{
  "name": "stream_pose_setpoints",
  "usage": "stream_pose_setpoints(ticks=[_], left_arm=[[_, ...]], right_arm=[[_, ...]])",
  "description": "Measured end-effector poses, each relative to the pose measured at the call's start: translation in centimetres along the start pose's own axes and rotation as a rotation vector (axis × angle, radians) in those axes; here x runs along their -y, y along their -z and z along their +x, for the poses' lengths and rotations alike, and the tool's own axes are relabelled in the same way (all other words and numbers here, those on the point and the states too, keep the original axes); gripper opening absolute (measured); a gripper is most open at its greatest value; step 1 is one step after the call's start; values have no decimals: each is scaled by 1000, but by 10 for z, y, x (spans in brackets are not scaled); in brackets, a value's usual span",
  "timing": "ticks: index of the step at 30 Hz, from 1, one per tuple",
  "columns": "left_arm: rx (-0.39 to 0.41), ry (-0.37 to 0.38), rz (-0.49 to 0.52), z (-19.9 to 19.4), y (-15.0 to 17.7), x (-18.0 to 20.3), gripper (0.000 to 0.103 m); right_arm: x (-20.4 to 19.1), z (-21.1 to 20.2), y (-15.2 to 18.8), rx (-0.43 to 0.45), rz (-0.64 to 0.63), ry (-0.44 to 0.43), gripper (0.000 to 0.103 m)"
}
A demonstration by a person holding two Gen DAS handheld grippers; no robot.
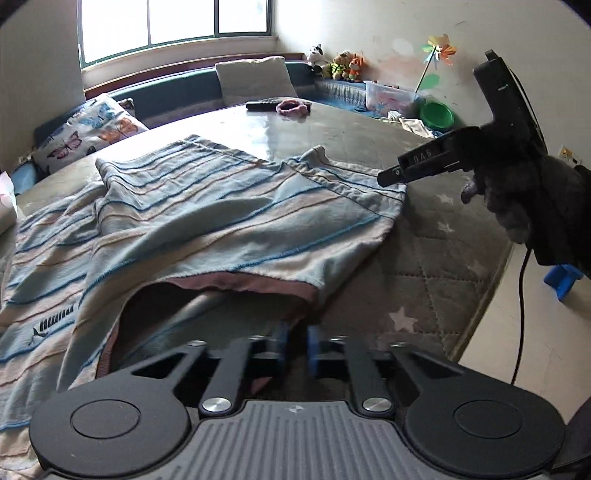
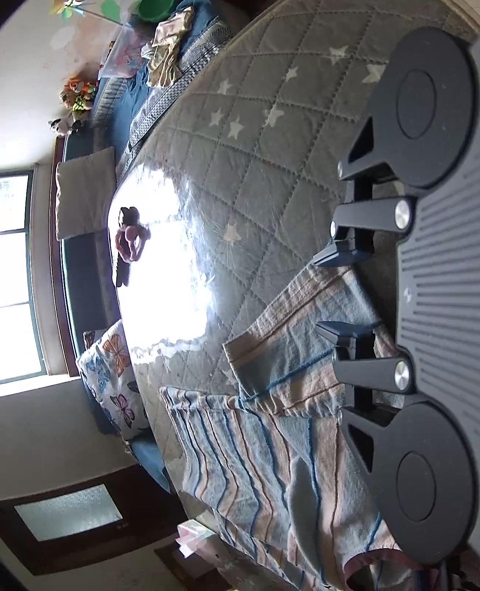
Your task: Fold clothes
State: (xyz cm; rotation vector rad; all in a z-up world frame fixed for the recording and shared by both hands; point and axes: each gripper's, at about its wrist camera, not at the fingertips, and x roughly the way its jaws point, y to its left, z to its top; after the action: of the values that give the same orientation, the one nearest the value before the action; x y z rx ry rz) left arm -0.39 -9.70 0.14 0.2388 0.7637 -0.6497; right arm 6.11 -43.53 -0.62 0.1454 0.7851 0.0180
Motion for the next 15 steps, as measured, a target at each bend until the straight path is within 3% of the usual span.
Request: stream_pose_setpoints(ticks=[2,5,8,11,13,15], left_arm=[[18,52,-12,-10,-2,-1,1],[60,133,-38,-29,-6,-7,1],[42,176,-52,-30,-6,-12,2],[-26,181,-51,-21,-3,-16,4],[-27,175,-42,-25,-4,-22,6],[-8,154,-31,-34,-6,-28,16]], right_arm=[[-1,0,0,-4,-8,1,0],[-1,-13,-1,18,-23,11,0],[3,-32,-3,35,-31,29,0],[6,-34,-2,-1,-49,57,4],[5,-33,-3,-11,-54,45,6],[3,-33,-7,-7,-61,34,13]])
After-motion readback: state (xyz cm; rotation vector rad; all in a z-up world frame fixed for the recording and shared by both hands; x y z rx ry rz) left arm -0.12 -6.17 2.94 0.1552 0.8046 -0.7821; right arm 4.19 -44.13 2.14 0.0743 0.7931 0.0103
